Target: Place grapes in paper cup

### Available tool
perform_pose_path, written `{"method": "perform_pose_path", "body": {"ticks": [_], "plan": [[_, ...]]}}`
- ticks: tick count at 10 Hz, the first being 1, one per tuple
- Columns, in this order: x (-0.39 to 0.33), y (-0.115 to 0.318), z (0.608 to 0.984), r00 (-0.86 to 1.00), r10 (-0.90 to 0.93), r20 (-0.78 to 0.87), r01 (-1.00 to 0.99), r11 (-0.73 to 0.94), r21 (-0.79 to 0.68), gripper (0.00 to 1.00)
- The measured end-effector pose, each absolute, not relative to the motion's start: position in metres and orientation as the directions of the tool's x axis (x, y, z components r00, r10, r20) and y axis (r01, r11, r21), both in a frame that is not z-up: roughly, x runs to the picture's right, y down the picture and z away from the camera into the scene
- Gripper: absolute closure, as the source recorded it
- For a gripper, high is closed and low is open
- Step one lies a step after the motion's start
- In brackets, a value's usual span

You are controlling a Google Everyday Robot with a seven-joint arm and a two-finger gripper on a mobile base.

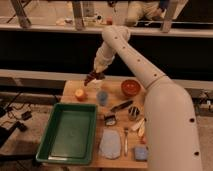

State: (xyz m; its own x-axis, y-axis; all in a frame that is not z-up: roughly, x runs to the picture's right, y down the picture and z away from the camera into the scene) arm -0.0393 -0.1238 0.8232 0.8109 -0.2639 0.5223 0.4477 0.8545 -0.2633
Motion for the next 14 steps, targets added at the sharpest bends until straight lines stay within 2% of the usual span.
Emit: {"method": "perform_pose_path", "body": {"ticks": [14], "plan": [[-0.064, -0.142, 0.862, 0.796, -0.286, 0.533, 0.472, 0.845, -0.252, 0.9]]}}
